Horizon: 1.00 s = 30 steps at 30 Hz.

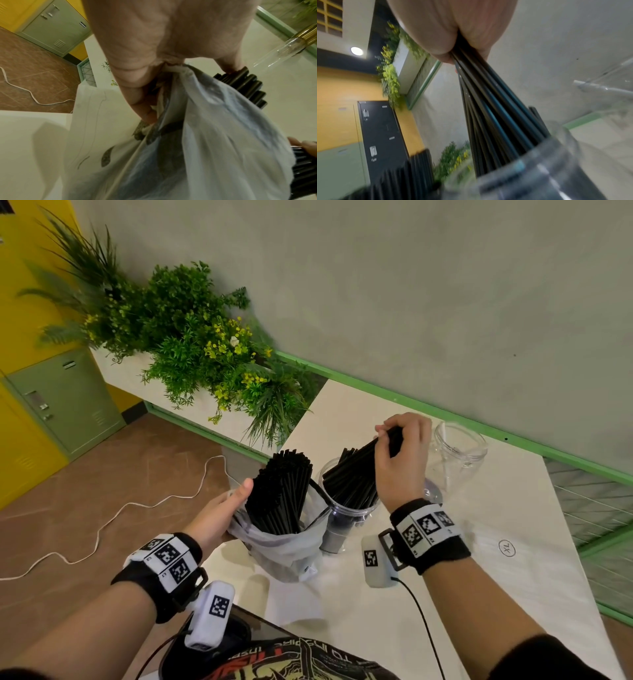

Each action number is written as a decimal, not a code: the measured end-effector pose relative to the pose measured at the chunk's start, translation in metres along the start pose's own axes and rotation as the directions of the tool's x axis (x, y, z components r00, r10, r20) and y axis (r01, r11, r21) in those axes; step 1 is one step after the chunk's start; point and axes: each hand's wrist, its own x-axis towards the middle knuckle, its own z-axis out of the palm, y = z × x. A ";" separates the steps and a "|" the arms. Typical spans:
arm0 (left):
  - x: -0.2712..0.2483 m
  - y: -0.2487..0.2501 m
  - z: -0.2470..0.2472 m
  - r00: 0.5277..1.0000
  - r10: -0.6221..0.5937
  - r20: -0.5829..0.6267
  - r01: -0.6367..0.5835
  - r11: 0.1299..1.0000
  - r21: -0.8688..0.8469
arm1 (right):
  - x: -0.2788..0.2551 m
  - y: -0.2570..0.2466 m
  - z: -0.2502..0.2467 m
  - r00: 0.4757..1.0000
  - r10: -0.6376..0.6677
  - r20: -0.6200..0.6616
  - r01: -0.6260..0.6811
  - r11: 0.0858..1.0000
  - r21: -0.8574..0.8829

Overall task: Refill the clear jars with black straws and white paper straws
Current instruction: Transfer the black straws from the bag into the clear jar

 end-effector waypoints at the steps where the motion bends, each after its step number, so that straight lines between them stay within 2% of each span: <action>1: 0.001 -0.001 -0.001 1.000 -0.004 0.001 0.004 1.000 -0.003 | -0.006 0.004 0.004 1.000 0.001 0.028 -0.001 1.000 -0.003; 4: 0.003 -0.002 -0.002 1.000 0.000 -0.002 0.000 1.000 -0.012 | -0.026 0.015 0.015 0.988 0.034 0.153 -0.033 0.999 -0.008; 8: 0.004 -0.003 -0.002 1.000 0.001 -0.008 -0.001 1.000 -0.006 | -0.047 0.033 0.022 0.946 0.044 0.321 -0.036 0.999 -0.029; 11: 0.004 -0.003 -0.002 1.000 0.005 -0.010 -0.004 1.000 0.009 | -0.052 0.044 0.024 0.884 0.042 0.465 -0.022 0.999 -0.048; 18: 0.007 -0.004 -0.002 1.000 0.004 -0.003 -0.004 1.000 -0.014 | -0.033 0.043 0.016 0.748 0.130 0.651 -0.064 0.990 -0.124; 20: 0.008 -0.004 -0.003 1.000 0.005 -0.001 -0.005 1.000 -0.020 | -0.031 0.042 0.013 0.763 0.152 0.628 -0.093 0.988 -0.127; 22: 0.010 -0.005 -0.004 1.000 0.004 -0.005 -0.004 1.000 -0.020 | -0.032 0.041 0.013 0.820 0.181 0.543 -0.134 0.983 -0.126; 24: 0.010 -0.006 -0.004 1.000 0.007 -0.006 -0.007 1.000 -0.023 | -0.033 0.042 0.012 0.853 0.193 0.485 -0.156 0.981 -0.116; 26: 0.010 -0.006 -0.003 1.000 0.004 -0.011 -0.004 1.000 -0.021 | -0.036 0.044 0.011 0.879 0.152 0.453 -0.121 0.988 -0.096; 30: 0.010 -0.005 -0.003 1.000 0.002 -0.022 -0.003 0.999 -0.036 | -0.037 0.052 0.003 0.931 -0.007 0.366 0.038 0.996 -0.078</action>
